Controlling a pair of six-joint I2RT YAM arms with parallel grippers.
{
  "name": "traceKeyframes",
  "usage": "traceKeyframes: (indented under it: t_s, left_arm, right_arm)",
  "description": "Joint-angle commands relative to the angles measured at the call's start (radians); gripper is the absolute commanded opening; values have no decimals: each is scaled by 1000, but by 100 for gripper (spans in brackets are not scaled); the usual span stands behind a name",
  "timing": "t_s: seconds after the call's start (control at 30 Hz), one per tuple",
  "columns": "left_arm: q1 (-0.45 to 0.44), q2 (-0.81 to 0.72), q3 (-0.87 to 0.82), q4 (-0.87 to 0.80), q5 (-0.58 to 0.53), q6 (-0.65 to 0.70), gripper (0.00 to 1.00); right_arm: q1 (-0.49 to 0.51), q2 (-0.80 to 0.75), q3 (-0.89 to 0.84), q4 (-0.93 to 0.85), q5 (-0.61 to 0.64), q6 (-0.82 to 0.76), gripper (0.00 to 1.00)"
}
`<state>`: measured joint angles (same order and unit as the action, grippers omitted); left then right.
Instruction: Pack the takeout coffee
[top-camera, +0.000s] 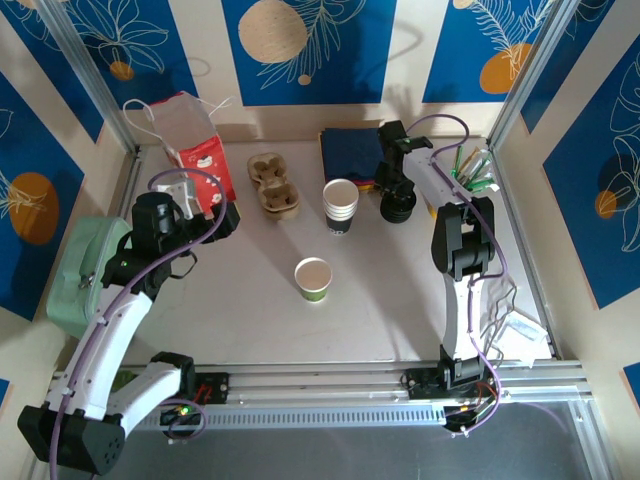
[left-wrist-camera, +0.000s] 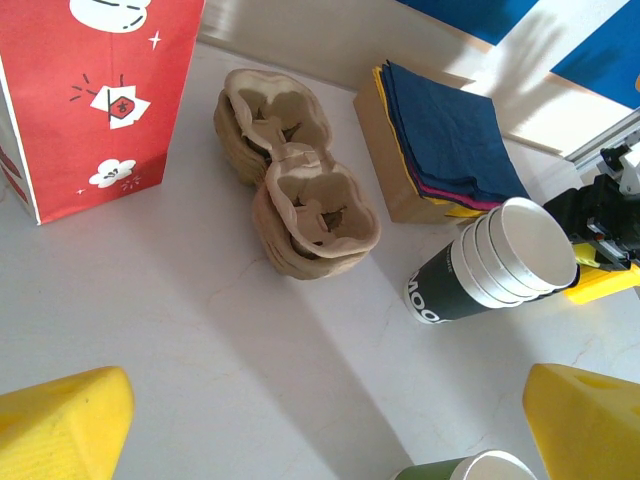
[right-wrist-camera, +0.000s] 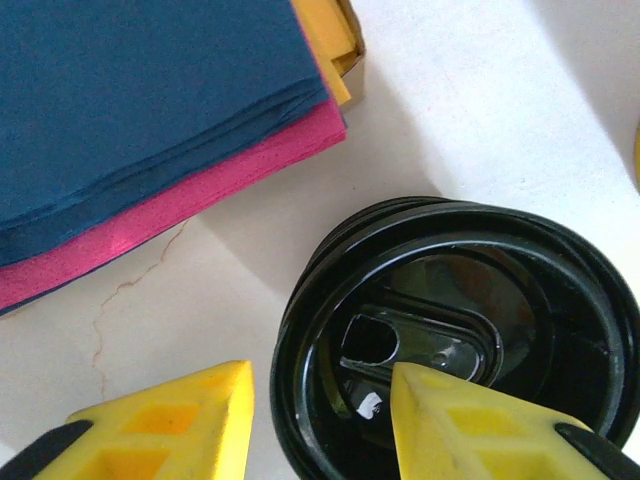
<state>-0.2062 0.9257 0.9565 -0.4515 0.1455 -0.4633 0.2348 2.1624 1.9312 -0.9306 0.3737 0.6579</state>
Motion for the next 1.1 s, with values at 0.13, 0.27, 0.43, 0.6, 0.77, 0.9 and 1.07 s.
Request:
traceKeyframes:
  t_s: [0.13,0.27,0.43,0.6,0.77,0.9,1.07]
  left_arm:
    - [-5,-8,2,-5,-1,11,100]
    - [-7,-6,2,-7,-1,11,99]
    - [-6,-7,2,-10,-4,11,99]
    - [-6,-7,1,-12,-6,12,99]
    - [-6,-8,-2,-17,-14,14,99]
    - [-5,-8,1,-15,-12,13,99]
    - [-5,-8,-2,-15,-11,11,99]
  right_arm:
    - [-13,14,9,12,-25,-10,38]
    - [-13,19,12,17,-32,-12,37]
    - [-16,23,19,22,-44,-10,37]
    - [-16,35,33,21,-53,-11,36]
    - [-17,50,44,18,-56,-8,34]
    - [-17,57,55,10,-53,-9,32]
    - [-18,48,54,10,-55,-12,26]
